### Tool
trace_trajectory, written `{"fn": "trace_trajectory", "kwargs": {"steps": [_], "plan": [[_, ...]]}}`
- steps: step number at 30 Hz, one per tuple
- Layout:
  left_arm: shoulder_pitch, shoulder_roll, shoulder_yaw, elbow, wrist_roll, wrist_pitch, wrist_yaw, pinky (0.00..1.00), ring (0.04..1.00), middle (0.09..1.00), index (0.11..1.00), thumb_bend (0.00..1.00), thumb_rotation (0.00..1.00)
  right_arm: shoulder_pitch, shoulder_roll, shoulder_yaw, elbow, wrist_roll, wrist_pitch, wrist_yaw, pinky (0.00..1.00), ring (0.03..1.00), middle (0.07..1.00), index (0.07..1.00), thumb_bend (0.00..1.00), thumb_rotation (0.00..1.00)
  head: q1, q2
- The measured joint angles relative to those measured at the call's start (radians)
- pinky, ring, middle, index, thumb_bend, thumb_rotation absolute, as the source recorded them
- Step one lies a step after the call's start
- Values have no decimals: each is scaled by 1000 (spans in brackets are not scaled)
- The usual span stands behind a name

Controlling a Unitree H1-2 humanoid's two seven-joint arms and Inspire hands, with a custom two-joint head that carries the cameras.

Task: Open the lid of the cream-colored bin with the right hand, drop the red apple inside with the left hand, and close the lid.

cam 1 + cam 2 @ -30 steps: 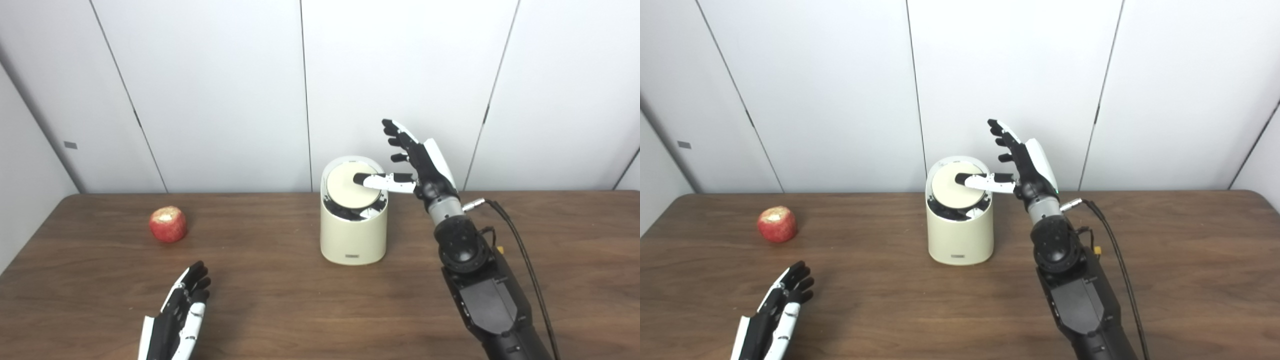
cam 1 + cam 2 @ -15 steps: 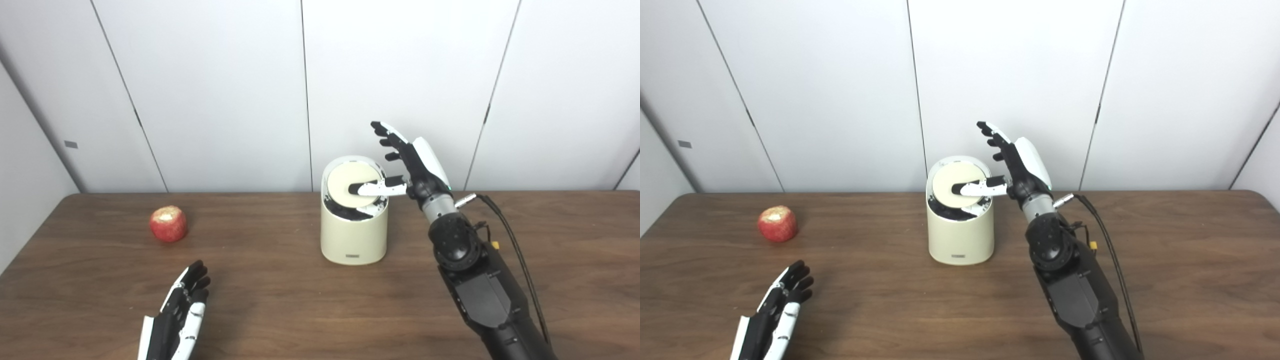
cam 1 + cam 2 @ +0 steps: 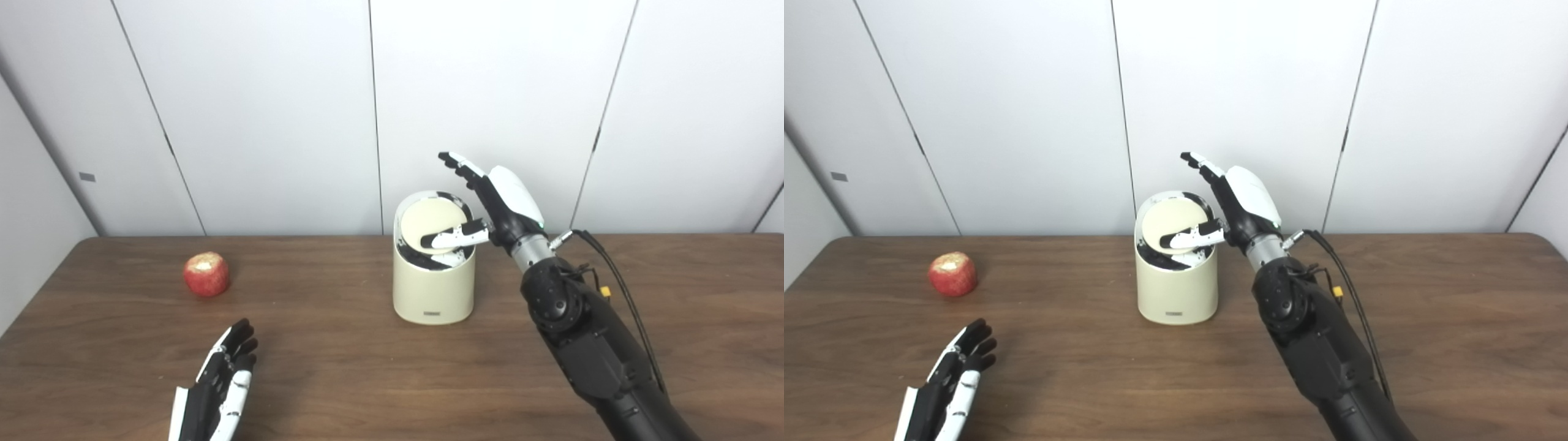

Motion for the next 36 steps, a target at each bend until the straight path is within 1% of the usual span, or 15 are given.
{"fn": "trace_trajectory", "kwargs": {"steps": [4,8,13,17,19,21,23,24,25,26,27,28,30,33,36], "plan": [[0,0,0,0,0,0,0,848,866,887,900,448,681,-19,-22,45,-3,-75,-33,-19,827,891,884,892,938,218,0,2],[0,-1,0,0,2,0,1,847,862,883,896,458,682,-31,-37,75,-3,-135,-43,-41,827,895,889,895,958,203,2,6],[0,-1,0,0,5,0,1,846,862,882,898,448,681,-34,-40,88,-18,-170,-46,-48,832,899,890,896,961,191,0,6],[0,-1,0,0,2,0,0,855,870,889,904,442,672,-33,-37,75,-22,-154,-46,-38,844,899,891,900,934,206,-2,6],[0,-1,0,0,1,0,0,855,870,889,905,446,675,-30,-31,59,-26,-131,-39,-26,847,896,892,907,919,223,-2,6],[0,-2,0,0,2,0,1,851,868,888,904,445,680,-21,-22,36,-39,-103,-29,-10,823,876,882,897,917,231,0,8],[0,-2,0,0,2,1,1,856,868,885,901,450,677,-2,-1,-14,-60,-56,-16,0,790,861,881,890,896,221,0,8],[0,-2,0,-1,2,2,0,858,869,885,901,450,676,10,13,-43,-72,-16,-4,6,767,856,885,894,855,234,0,8],[0,-2,0,-1,2,3,0,857,868,885,901,454,676,17,24,-63,-82,7,9,8,746,846,884,895,819,252,0,9],[0,-2,0,-1,2,3,0,854,867,884,901,451,676,28,34,-92,-105,42,26,18,736,841,880,894,758,309,0,9],[0,-2,0,-2,2,3,0,853,867,883,901,451,676,38,44,-115,-132,68,48,24,732,839,879,894,738,328,0,9],[0,-3,0,-2,2,3,0,855,869,885,902,438,670,46,50,-134,-151,85,58,27,724,837,873,891,712,386,0,9],[0,-3,0,-2,2,3,0,858,872,887,901,436,666,53,53,-157,-179,112,73,30,718,831,857,877,693,470,-2,11],[0,-3,-1,-2,2,3,0,857,868,883,897,449,667,64,53,-206,-218,160,95,37,701,816,837,860,683,497,-2,11],[0,-3,0,-2,2,3,0,856,868,882,894,458,661,90,48,-231,-260,180,133,42,710,809,832,862,662,542,-3,14]]}}
